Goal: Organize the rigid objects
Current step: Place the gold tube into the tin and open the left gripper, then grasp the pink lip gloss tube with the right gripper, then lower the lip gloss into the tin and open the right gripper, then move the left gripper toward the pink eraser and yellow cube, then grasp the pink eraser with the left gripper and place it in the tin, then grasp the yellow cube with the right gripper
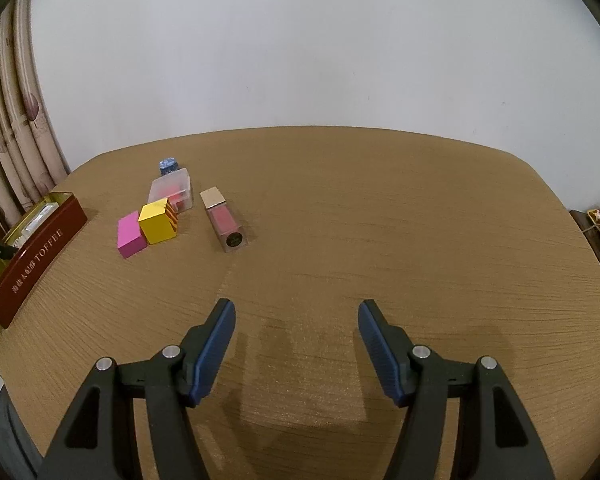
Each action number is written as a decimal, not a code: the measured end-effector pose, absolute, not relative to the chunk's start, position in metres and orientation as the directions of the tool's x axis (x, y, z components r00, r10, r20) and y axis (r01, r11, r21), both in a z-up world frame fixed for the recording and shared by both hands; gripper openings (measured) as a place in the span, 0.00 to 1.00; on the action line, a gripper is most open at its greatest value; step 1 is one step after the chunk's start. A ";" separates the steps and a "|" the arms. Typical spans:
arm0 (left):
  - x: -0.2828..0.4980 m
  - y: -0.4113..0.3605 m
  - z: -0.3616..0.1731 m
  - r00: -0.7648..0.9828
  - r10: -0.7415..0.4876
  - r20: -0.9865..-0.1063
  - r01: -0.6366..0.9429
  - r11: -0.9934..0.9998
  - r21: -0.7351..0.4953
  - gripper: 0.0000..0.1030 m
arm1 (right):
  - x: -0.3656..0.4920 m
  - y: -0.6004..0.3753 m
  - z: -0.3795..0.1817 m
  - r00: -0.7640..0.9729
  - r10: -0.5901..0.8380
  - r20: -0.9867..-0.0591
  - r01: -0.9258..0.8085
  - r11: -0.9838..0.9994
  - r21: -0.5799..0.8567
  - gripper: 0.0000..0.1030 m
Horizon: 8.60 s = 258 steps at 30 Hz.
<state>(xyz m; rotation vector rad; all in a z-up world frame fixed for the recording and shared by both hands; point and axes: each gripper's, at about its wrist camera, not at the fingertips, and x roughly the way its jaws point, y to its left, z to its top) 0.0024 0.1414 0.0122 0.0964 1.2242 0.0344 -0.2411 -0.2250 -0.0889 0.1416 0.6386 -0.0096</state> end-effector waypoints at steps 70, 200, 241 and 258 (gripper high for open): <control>-0.237 0.169 0.028 0.527 0.021 -0.850 -0.239 0.963 -0.124 0.82 | -0.111 0.084 0.007 0.404 0.542 -0.737 -0.307 0.839 0.449 0.20; -0.033 0.152 0.025 0.330 0.267 -0.905 -0.093 0.964 0.250 0.25 | -0.231 -0.233 -0.080 0.800 0.012 -0.600 0.109 0.980 0.165 0.52; -0.148 0.176 0.039 0.626 0.072 -0.777 -0.199 0.978 -0.069 0.64 | -0.160 -0.197 -0.052 0.713 0.185 -0.677 0.006 0.963 0.269 0.52; -0.215 0.198 -0.031 0.521 0.040 -0.852 -0.286 0.950 -0.130 0.65 | -0.068 -0.108 -0.054 0.614 0.188 -0.766 -0.193 0.977 0.085 0.40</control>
